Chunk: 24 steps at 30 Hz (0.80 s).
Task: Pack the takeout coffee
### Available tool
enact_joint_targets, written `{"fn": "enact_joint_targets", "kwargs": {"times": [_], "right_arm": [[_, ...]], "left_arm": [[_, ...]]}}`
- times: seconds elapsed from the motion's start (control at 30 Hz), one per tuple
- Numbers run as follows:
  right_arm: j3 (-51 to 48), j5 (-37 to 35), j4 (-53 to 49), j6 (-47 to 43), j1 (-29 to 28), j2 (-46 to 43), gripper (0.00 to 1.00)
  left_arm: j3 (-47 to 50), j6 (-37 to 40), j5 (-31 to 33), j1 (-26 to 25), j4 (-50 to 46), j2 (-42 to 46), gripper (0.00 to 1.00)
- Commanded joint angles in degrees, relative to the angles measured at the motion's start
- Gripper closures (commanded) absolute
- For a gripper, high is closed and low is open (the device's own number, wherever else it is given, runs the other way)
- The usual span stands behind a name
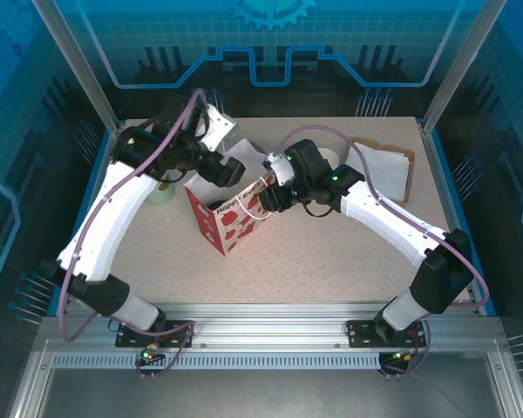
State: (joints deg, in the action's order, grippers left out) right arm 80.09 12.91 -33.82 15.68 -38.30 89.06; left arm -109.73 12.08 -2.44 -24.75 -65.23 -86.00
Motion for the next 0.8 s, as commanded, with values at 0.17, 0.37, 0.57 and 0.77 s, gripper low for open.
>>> {"fn": "enact_joint_targets", "kwargs": {"times": [0.17, 0.37, 0.57, 0.77], "right_arm": [[5.0, -3.0, -0.6, -0.4, -1.0, -2.8, 0.33], [7.3, -3.6, 0.1, -0.7, -1.0, -6.2, 0.16], [3.8, -4.1, 4.0, -0.6, -1.0, -10.7, 0.13], [2.3, -4.9, 3.9, -1.0, -0.9, -10.7, 0.13]], "left_arm": [[10.5, -14.6, 4.8, 6.8, 13.5, 14.1, 0.08], [17.9, -22.5, 7.0, 24.1, 16.9, 19.0, 0.12], [20.1, -25.2, 6.6, 38.1, 17.8, 12.9, 0.17], [17.7, -25.3, 3.5, 41.6, 18.5, 3.2, 0.31]]}}
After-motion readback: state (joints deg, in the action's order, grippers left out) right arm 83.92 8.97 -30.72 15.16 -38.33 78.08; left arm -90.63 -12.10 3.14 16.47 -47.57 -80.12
